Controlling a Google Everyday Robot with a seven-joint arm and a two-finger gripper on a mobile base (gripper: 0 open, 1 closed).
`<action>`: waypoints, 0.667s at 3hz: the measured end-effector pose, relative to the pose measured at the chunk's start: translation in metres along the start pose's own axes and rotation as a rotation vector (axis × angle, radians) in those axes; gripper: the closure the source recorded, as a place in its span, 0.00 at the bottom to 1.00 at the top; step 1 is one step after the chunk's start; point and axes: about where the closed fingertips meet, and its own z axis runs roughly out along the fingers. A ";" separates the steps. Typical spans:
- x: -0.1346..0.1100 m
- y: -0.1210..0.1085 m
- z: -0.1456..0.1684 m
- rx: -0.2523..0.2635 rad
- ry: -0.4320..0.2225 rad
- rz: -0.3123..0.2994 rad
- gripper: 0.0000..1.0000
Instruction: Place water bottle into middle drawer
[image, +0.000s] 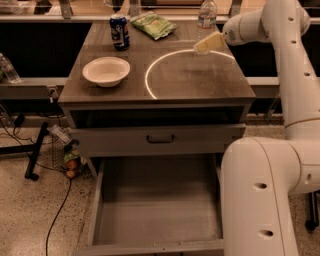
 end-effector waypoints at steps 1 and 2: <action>-0.008 -0.006 0.018 0.028 -0.063 0.072 0.00; -0.017 -0.011 0.028 0.048 -0.118 0.132 0.00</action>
Offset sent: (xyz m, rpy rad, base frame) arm 0.0842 -0.0078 0.0339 0.2531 -0.0756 -0.1194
